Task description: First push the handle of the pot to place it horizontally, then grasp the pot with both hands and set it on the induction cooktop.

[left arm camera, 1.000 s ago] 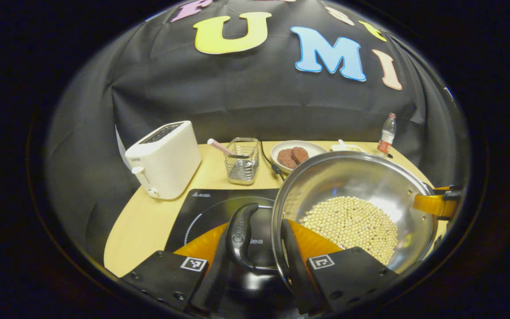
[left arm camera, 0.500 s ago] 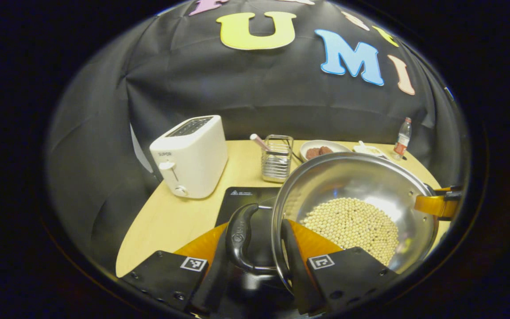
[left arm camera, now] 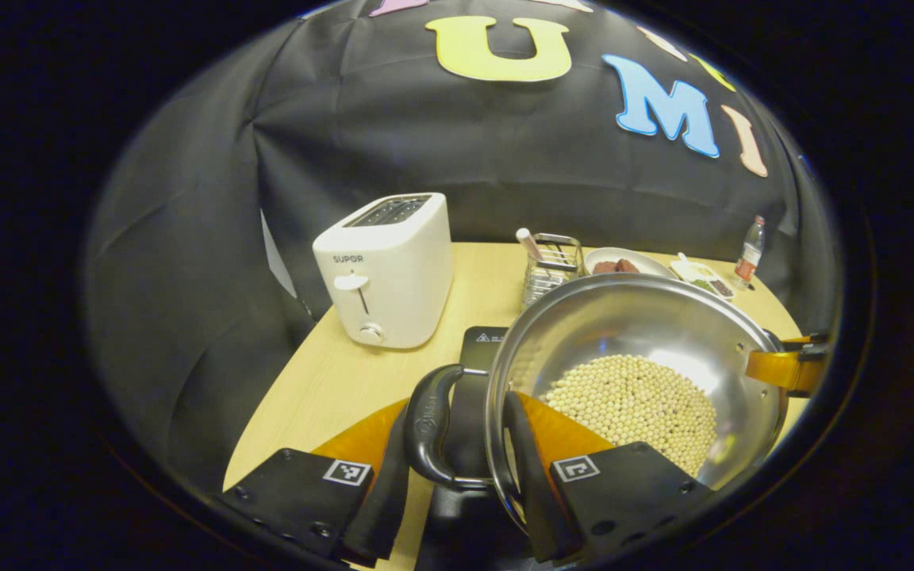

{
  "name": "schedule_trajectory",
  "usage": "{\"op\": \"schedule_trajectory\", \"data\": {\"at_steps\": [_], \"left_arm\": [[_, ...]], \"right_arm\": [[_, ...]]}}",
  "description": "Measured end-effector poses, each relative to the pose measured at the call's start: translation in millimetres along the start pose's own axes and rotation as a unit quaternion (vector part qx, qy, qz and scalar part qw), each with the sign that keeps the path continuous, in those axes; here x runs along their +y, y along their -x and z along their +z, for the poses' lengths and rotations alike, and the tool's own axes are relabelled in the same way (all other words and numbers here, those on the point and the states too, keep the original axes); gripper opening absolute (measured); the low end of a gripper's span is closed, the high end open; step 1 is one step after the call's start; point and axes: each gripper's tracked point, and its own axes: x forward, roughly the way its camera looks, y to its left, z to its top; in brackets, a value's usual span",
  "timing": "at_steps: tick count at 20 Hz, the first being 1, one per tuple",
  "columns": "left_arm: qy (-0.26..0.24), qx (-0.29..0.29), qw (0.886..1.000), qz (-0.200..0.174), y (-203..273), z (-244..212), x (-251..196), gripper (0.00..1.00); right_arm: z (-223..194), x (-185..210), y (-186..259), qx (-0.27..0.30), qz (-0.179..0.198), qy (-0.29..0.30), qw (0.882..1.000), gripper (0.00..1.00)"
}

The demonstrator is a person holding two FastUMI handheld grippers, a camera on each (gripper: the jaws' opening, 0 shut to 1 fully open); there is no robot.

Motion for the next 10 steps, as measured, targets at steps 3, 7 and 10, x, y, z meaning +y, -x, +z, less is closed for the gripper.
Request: {"op": "schedule_trajectory", "data": {"at_steps": [3,7,10], "left_arm": [[-0.002,-0.001,1.000,0.005,-2.9,2.5,4.3,0.70],[-0.005,-0.010,1.000,0.005,-6.7,3.3,5.5,0.74],[-0.039,-0.036,0.998,0.024,-8.8,12.3,13.3,0.80]], "right_arm": [[2.5,6.5,-3.6,-0.003,0.000,-0.003,1.000,0.50],[3.7,5.9,-4.2,-0.005,-0.001,-0.010,1.000,0.52],[12.5,4.3,-0.1,-0.034,-0.002,0.007,0.999,0.59]]}}
